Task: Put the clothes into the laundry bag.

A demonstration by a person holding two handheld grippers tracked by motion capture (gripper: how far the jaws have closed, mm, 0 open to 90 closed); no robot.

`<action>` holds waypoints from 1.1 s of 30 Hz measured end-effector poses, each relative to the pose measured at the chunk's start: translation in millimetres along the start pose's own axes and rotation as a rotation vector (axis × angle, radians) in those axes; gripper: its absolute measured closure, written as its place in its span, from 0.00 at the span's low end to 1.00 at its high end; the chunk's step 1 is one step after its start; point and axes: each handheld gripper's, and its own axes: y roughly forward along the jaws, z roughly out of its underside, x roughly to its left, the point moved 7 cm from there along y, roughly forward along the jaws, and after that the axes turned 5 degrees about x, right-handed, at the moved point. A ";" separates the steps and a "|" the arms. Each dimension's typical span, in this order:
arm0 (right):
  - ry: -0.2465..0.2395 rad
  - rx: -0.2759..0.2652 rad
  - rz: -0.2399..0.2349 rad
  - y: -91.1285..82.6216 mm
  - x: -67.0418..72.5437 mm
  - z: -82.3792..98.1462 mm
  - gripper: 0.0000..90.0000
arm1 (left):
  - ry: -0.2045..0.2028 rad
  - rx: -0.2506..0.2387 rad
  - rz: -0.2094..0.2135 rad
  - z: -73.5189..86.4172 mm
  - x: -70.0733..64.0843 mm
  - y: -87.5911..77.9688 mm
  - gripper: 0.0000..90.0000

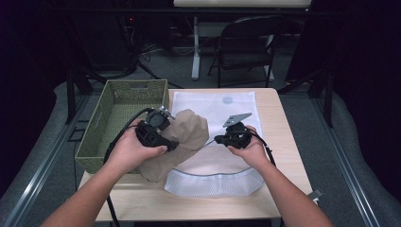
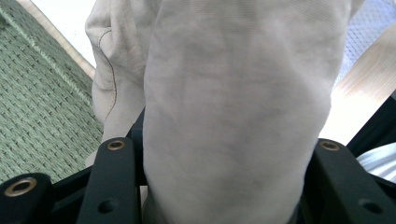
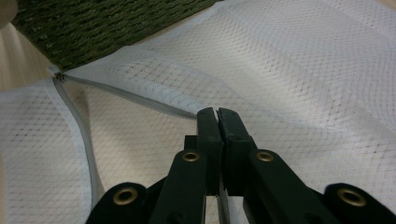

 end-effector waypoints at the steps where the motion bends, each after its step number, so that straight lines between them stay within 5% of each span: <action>1: 0.003 -0.002 -0.003 -0.1 -0.9 -0.5 0.98 | 0.002 -0.001 0.000 0.6 -0.6 0.2 0.54; 33: 0.011 0.002 0.016 10.0 -11.0 -8.1 0.98 | 0.071 -0.001 0.043 10.1 -40.7 22.5 0.55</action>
